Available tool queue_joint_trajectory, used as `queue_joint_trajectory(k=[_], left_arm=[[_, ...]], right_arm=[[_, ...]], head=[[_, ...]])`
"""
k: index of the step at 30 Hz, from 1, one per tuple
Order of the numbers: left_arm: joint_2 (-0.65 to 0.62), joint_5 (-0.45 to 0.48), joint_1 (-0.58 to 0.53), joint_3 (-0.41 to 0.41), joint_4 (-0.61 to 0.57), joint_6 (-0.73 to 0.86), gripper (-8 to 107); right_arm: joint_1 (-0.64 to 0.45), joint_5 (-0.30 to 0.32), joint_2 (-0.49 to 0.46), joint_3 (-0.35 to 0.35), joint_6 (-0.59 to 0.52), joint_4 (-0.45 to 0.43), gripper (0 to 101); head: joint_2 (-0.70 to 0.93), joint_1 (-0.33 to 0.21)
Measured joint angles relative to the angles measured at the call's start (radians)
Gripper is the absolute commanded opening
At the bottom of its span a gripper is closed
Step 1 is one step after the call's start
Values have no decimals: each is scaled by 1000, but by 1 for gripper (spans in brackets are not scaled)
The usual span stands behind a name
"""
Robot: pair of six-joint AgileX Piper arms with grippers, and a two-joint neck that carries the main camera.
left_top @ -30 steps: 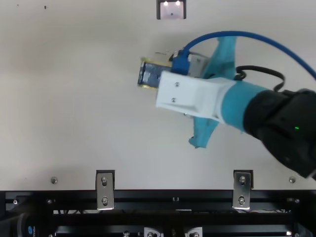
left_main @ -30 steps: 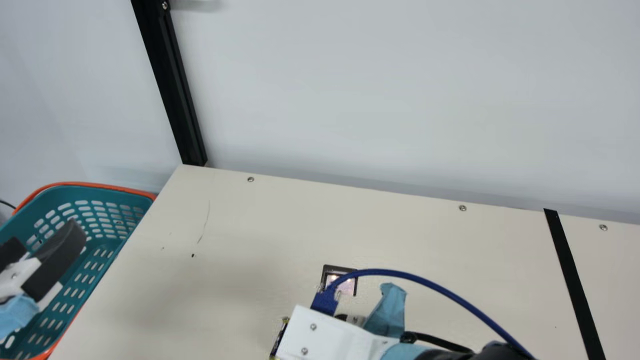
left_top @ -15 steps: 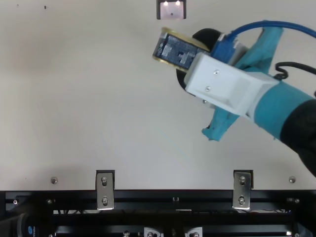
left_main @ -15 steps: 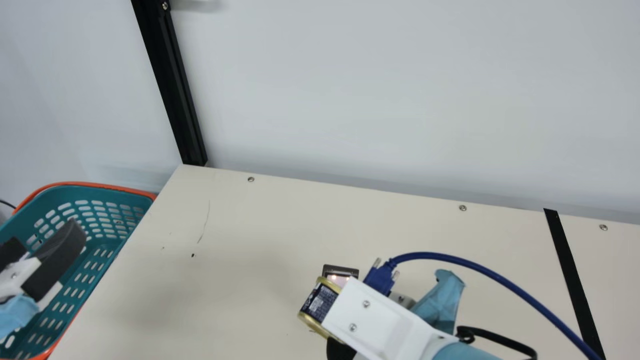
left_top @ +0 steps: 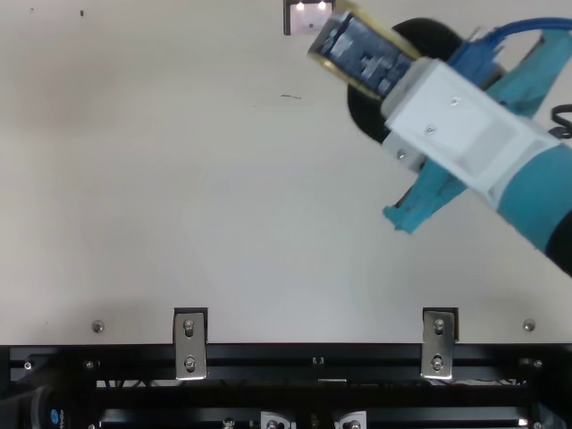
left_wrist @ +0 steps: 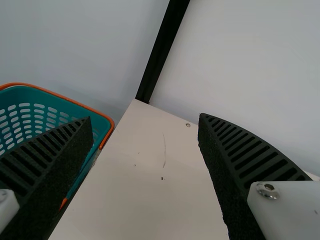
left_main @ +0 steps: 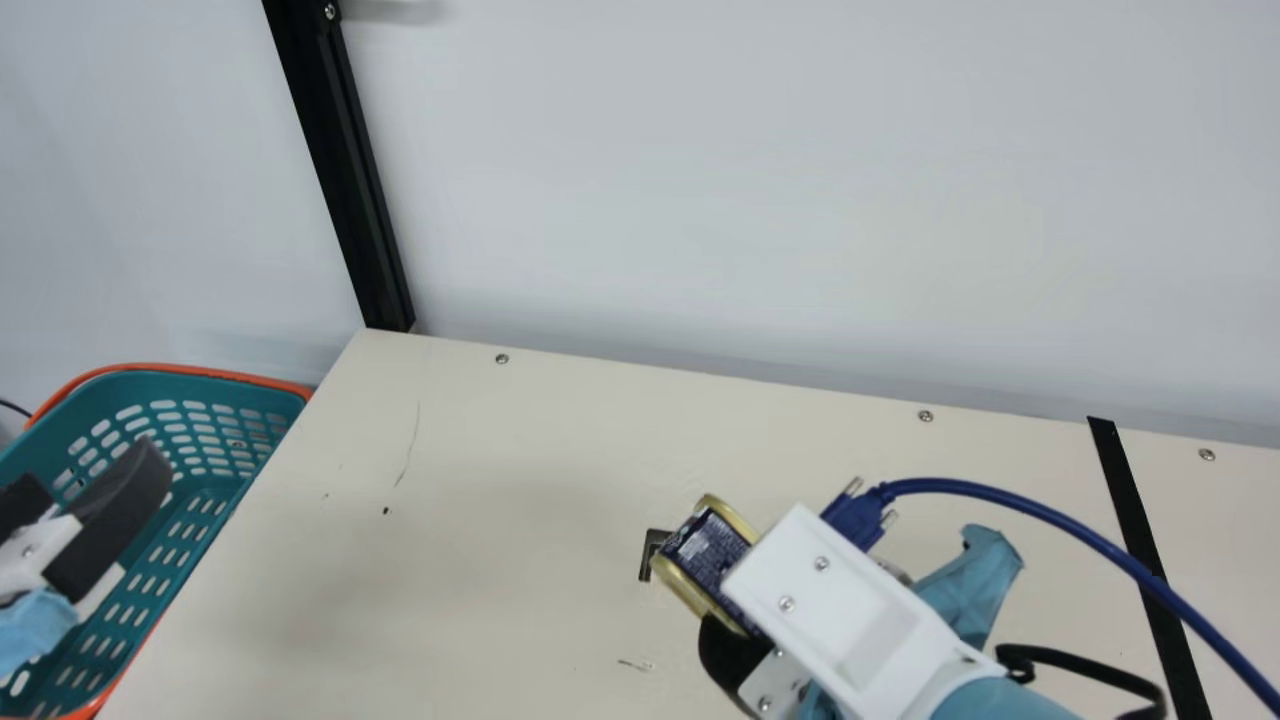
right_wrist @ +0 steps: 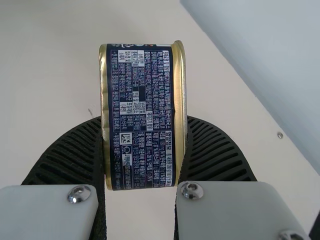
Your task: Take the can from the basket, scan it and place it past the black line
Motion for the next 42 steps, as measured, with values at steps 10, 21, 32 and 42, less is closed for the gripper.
queue_joint_trajectory(k=[10,21,32,42], left_arm=[[0,0,0,0,0,0,90],[0,0,0,0,0,0,90],[0,0,0,0,0,0,90],[0,0,0,0,0,0,90]], right_arm=[[-25,-13,-25,13,228,-151,0],[-67,-5,-90,62,428,-282,0],[-131,-5,-150,99,554,-370,0],[-177,15,-183,111,625,-453,0]], head=[[-20,0],[-194,0],[-399,0],[-594,5]])
